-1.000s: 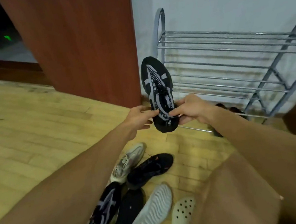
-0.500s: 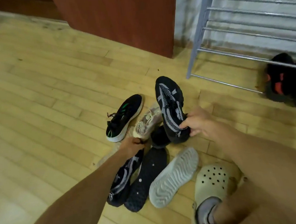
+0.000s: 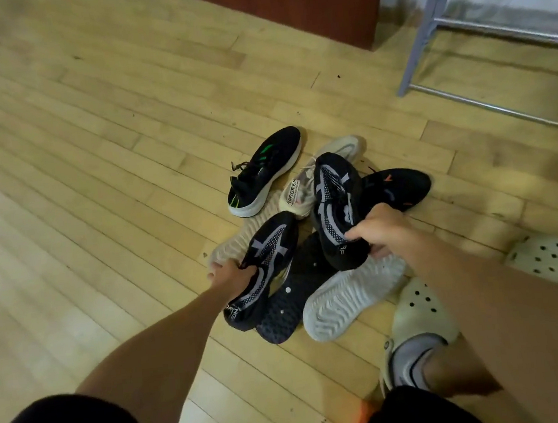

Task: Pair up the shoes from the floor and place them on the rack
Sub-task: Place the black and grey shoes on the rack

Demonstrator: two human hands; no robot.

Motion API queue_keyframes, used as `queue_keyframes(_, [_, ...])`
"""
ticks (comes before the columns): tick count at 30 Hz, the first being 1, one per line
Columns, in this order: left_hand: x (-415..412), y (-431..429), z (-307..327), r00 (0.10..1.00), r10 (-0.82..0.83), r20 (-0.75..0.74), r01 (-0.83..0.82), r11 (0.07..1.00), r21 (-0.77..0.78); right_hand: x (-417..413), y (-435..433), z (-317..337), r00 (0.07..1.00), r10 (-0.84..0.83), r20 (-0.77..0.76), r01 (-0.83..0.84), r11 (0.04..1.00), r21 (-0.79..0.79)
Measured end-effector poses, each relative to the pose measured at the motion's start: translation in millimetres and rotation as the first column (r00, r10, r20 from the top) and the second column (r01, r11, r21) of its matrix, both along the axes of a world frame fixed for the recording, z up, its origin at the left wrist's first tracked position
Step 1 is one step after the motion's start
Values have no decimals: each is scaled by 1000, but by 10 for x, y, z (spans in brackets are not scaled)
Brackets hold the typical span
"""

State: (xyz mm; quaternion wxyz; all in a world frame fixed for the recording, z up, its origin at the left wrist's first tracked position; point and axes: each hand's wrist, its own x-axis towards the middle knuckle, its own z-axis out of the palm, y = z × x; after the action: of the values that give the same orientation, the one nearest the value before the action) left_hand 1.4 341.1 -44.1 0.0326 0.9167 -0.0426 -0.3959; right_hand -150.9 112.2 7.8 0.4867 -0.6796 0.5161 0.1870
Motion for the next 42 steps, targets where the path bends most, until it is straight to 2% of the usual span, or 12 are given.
queue_keyframes(3, [-72, 84, 31, 970, 227, -91, -231, 972, -43, -33, 60, 59, 999, 31, 8, -31, 999, -19])
queue_keyframes(5, [-144, 176, 44, 894, 387, -225, -413, 907, -81, -76, 79, 81, 999, 36, 5, -36, 999, -7])
queue_keyframes(7, [-189, 272, 74, 856, 428, -289, -473, 875, -103, -140, 86, 97, 1000, 26, 4, -26, 1000, 14])
queue_keyframes(12, [-260, 434, 185, 833, 370, -411, -469, 867, -169, -273, 116, 169, 999, -27, 29, 26, 998, 52])
queue_keyframes(17, [-402, 440, 281, 887, 309, -342, -396, 891, -222, -273, 218, 293, 997, -43, 61, 36, 993, 112])
queue_keyframes(21, [-458, 264, 554, 860, 357, -364, -454, 862, -226, -268, 291, 441, 987, -131, 91, 111, 975, 194])
queue_keyframes(26, [-505, 10, 897, 835, 407, -370, -525, 791, -315, -251, 294, 659, 941, -293, 168, 248, 937, 247])
queue_keyframes(32, [-520, -311, 1248, 822, 429, -376, -562, 720, -407, -471, -182, 1127, 911, -357, 206, 330, 931, 156])
queue_keyframes(38, [-599, -642, 1467, 762, 422, -491, -630, 658, -413, -944, -773, 1442, 905, -375, 201, 378, 925, 22])
queue_keyframes(42, [-703, -786, 1674, 726, 432, -536, -674, 604, -426, -1184, -977, 1461, 890, -417, 183, 422, 907, 17])
